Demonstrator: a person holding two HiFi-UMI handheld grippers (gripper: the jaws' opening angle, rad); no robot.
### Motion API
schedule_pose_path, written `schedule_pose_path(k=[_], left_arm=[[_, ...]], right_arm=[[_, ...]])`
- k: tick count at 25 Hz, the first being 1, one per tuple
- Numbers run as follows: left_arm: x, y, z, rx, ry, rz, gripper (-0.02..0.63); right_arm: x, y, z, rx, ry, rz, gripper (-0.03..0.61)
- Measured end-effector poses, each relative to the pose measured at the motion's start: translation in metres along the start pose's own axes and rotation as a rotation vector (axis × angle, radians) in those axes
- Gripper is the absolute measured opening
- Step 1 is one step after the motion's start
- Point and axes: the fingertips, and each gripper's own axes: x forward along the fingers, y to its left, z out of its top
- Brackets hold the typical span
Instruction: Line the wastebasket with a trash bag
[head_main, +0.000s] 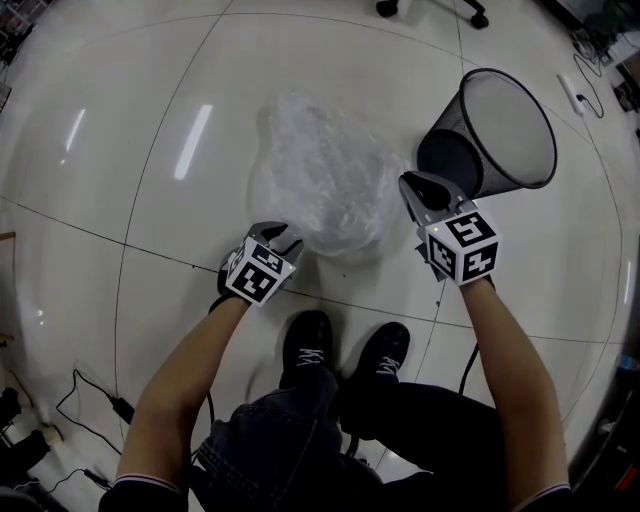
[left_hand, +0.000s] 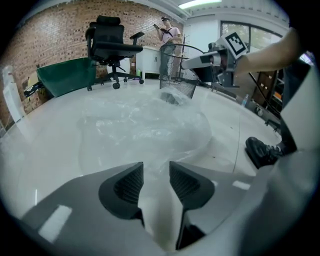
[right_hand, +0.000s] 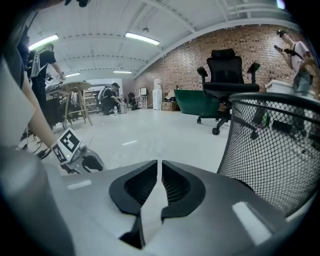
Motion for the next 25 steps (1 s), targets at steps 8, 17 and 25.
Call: schedule_pose_path(k=[8,17,25], left_arm=[[-0.002,0.014,0.018,-0.029,-0.028,0.016,0.011],[-0.041,0.074,0.031,-0.067,-0.054,0.146,0.011],[-0.063,0.115,0.014,-0.086,-0.004,0.225,0.011]], right_arm=[[0.021,-0.025,-0.022,0.024,0.090,-0.034,0.072],[0.037,-0.031,-0.040,0.029,0.155,0.011,0.179],[0.068,-0.003,-0.046,0.025,0.207,0.142,0.186]])
